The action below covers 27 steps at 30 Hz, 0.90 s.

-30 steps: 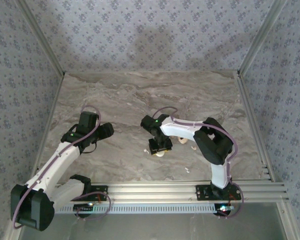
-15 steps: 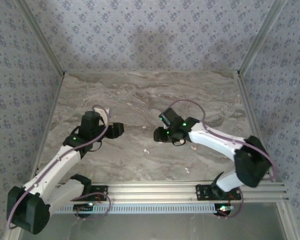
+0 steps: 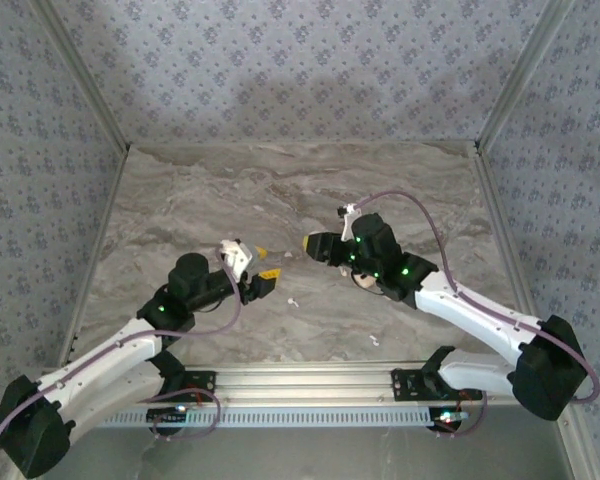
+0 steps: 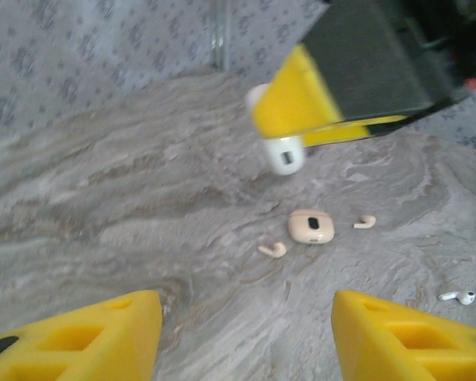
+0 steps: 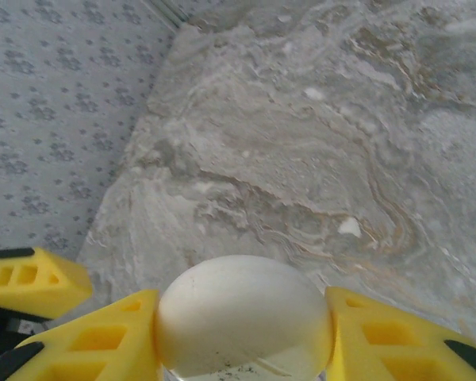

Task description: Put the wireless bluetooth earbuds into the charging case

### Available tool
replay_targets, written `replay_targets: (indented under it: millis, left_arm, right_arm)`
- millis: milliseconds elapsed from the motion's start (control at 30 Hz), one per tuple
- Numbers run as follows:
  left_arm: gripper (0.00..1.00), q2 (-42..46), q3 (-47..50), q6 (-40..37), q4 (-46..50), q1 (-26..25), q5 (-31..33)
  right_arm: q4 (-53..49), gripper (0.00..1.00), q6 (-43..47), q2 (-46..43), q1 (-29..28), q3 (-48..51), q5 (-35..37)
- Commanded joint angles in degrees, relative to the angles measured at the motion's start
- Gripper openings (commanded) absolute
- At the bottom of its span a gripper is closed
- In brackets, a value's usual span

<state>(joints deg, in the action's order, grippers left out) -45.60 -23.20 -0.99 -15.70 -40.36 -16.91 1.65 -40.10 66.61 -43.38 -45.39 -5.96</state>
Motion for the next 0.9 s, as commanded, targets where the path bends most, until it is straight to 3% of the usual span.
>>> replay_targets:
  millis: [0,300,867]
  left_arm:
    - [0.59,-1.9,-1.6,-4.6,-6.0,-1.4,-0.5]
    - [0.6,-7.5,-1.4,-4.5,-16.9,-5.5,5.1]
    - [0.59,-12.8,-3.3,2.4,-21.2,-6.0,6.8]
  right_arm:
    - [7.4,0.46,0.2,-1.4,-0.8,1.0,-2.3]
    - [12.2,0.47,-0.5,-2.2,-1.9,3.0,-5.2]
    - [15.7,0.47,-4.4,-2.9,-3.7,6.2,-7.7]
